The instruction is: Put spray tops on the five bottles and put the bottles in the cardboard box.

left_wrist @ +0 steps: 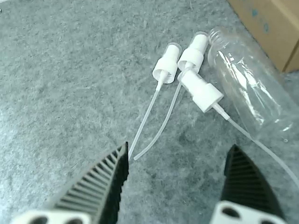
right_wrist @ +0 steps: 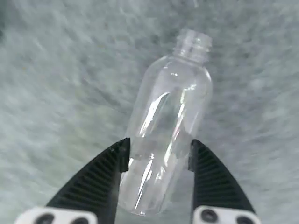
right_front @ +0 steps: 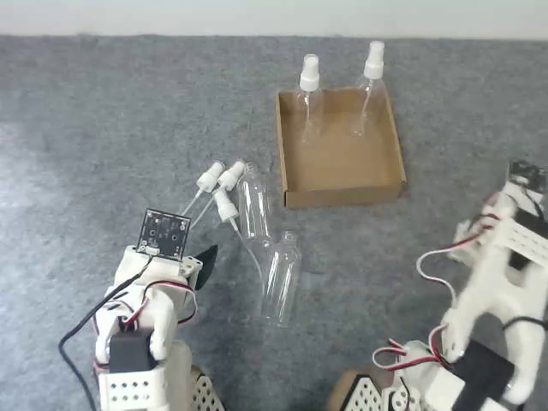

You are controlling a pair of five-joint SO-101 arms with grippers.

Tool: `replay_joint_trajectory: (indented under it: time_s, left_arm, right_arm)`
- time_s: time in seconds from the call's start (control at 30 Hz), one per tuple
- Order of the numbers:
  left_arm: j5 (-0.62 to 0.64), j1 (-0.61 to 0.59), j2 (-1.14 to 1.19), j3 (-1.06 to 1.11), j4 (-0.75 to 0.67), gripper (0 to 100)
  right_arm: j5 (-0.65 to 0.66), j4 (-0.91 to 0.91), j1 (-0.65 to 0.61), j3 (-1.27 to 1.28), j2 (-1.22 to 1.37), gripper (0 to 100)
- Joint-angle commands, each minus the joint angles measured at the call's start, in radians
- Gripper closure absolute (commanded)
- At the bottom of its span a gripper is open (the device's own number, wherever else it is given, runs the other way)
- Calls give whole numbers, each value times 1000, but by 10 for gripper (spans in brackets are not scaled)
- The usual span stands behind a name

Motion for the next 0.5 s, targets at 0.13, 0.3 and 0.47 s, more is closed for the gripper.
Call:
replay_joint_trajectory:
  time_s: [0.13,0.3,0.47]
  left_arm:
    - [-6,-44,75,-150,-41,692]
    - [-8,-46,365,-344,-63,692]
    - [-8,-44,738,-622,29,693]
  right_arm:
    - [715,-24,182,-52,-53,795]
    - [945,-58,262,-84,-45,814]
    - [1017,-71,305,-41,-45,813]
